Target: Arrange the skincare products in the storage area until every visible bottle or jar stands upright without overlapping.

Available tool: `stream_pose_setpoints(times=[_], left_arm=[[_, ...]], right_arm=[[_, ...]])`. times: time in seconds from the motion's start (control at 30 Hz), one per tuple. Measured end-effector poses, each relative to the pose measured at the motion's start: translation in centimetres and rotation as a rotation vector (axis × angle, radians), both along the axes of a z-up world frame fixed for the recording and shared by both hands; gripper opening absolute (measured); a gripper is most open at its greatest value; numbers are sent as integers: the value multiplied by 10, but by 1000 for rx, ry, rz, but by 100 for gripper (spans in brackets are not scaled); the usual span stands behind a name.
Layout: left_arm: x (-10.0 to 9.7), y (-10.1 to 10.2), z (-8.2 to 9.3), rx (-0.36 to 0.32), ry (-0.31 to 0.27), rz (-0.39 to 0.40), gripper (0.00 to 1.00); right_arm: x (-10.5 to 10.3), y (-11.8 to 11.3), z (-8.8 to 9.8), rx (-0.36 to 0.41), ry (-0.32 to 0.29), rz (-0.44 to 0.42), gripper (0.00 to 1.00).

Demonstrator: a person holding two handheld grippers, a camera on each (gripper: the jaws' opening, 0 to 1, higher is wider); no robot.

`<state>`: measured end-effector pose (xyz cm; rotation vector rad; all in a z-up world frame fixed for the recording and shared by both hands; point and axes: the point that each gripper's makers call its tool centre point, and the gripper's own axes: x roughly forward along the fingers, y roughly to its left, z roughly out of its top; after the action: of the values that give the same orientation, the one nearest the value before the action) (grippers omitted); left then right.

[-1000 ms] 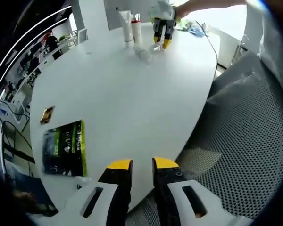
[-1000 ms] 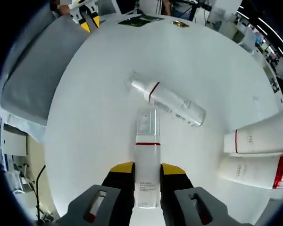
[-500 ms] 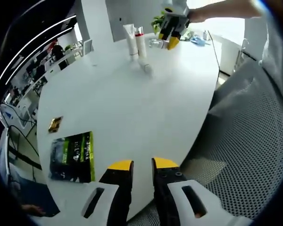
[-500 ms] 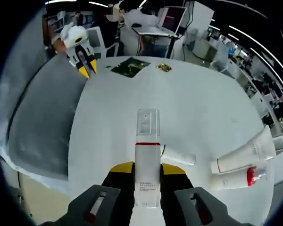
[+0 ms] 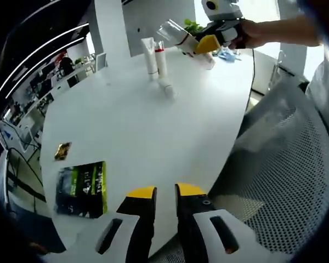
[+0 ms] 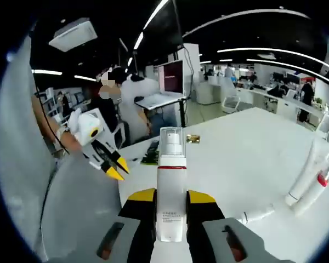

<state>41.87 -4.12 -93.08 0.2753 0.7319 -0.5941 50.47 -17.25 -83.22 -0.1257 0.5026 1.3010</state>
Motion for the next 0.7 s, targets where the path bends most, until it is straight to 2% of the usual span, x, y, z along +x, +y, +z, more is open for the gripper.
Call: stream_pose_setpoints(times=[0.1,0.13,0.17,0.2,0.23,0.3,0.33,0.4,0.43,0.53,0.6,0.67,0.7], left_arm=[[7,1,18,-63,-44,53,11],[9,0,24,-103,-49,71,12],[11,-3,33,-191,-41,137,13],[12,-5,36,-213,-45,147,14],[15,-10,45,-269,-66,161,15],[14,-16,53,-308,-65,193,15],[13,-17,53,-303,-66,185,16],[10,-34,60,-353,-76,180,17],[9,-40,63,-384,-69,179,18],[6,-62,76,-530,-55,172,22],[6,-72,84,-618,-46,167,26],[3,-81,90,-665,-38,149,29],[3,-81,89,-655,-46,142,30]], right_arm=[[-10,4,8,62,36,-40,13],[-12,5,11,83,47,-51,13],[-14,6,13,106,69,-67,13],[-18,6,15,115,76,-77,13],[-20,7,15,119,78,-79,13],[-25,10,18,161,128,-122,13],[-29,12,20,183,159,-132,13],[-34,16,23,215,166,-141,13],[-37,20,25,238,190,-156,13],[-44,27,26,254,201,-153,13],[-50,34,30,292,240,-165,13],[-50,38,28,279,231,-182,13],[-49,39,27,283,238,-205,13]])
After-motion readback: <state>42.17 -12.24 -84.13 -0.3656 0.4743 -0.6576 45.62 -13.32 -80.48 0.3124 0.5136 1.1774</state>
